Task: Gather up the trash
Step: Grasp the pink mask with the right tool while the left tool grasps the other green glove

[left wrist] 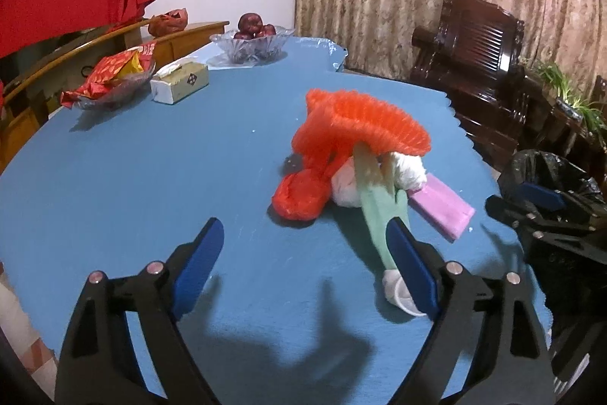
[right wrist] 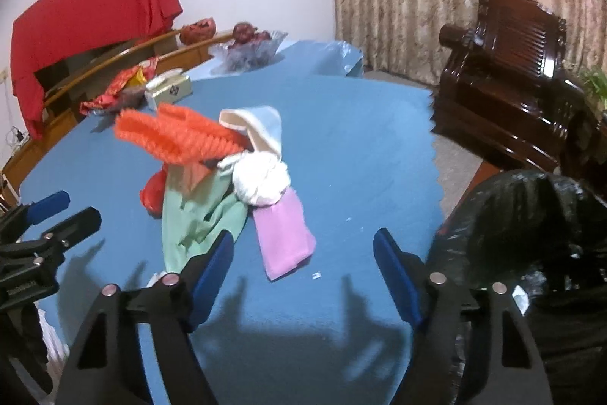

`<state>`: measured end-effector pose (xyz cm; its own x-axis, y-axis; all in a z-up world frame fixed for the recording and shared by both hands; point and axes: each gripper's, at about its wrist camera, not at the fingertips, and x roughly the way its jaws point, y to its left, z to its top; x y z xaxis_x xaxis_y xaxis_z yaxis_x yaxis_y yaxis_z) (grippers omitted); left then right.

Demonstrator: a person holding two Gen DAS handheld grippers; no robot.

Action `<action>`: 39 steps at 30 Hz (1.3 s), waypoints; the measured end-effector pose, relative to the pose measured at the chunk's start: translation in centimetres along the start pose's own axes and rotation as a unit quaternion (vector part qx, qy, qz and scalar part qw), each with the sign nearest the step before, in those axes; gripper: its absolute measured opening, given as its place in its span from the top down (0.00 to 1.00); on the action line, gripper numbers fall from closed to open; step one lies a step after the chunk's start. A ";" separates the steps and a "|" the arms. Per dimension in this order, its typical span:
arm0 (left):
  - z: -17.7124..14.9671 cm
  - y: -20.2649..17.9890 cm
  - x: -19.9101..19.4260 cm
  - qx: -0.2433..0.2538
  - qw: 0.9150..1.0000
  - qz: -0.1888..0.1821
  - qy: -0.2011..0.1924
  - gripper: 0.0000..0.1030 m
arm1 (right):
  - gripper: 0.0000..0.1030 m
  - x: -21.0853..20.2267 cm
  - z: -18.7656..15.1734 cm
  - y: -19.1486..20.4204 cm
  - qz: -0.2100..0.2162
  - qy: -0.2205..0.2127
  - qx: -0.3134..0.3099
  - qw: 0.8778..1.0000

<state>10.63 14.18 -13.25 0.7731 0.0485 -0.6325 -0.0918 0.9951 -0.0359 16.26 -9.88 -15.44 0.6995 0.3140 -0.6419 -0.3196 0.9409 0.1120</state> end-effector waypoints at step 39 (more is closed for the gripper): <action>-1.2 -3.5 2.9 0.009 0.999 -0.029 0.040 0.18 | 0.82 3.0 -1.8 -1.2 0.027 0.078 0.016 0.996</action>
<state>12.46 10.77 -15.91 0.7237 -0.0156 -0.6899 -0.0368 0.9974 -0.0612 17.61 -10.33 -18.94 0.5732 0.3426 -0.7444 -0.3316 0.9277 0.1716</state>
